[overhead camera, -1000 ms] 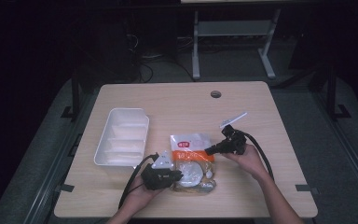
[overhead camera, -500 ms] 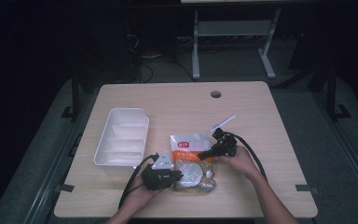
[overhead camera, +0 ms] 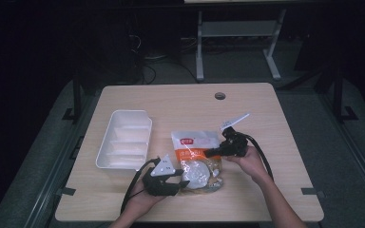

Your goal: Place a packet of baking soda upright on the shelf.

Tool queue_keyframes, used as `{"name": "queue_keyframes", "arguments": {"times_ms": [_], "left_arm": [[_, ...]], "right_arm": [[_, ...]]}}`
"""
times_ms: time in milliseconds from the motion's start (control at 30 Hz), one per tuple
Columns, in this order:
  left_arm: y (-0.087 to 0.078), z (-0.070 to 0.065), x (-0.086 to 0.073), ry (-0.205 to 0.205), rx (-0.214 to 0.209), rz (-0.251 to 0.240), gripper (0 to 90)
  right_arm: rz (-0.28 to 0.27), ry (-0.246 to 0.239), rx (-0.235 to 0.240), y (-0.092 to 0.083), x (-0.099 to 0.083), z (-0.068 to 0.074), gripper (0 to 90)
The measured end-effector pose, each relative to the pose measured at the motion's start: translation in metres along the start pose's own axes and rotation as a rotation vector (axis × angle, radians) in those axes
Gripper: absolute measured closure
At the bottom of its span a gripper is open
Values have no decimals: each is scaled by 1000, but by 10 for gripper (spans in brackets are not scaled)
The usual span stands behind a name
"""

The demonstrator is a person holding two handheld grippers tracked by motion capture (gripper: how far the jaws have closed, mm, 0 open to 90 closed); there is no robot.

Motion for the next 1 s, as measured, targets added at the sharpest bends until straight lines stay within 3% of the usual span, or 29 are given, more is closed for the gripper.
{"name": "queue_keyframes", "arguments": {"times_ms": [133,233,300,467,567,733,1000], "left_arm": [[0,0,-2,-2,8,-2,453],[0,0,-2,-8,19,-11,387],[0,1,-3,-6,18,-11,371],[1,0,-5,13,16,-12,334],[-1,1,-6,11,-10,-20,322],[-2,2,-8,11,-8,-24,298],[-1,1,-10,21,-18,-12,290]], "right_arm": [[-30,0,-13,-12,2,4,897],[-69,-34,-55,-29,8,12,898],[-72,-39,-64,-33,11,15,898],[-67,-89,-149,-50,25,27,899],[-65,-111,-183,-53,33,33,899],[-60,-126,-223,-55,47,37,899],[-76,-142,-207,-52,72,45,899]]}}
Point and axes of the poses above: each handheld gripper's, and its own axes: y roughly forward along the jaws, x roughly out of its top, z roughly to its left, the point moved 2 cm from there along y, roughly forward along the jaws, and after that the axes turned 11 degrees about z, right-handed, at the moved point
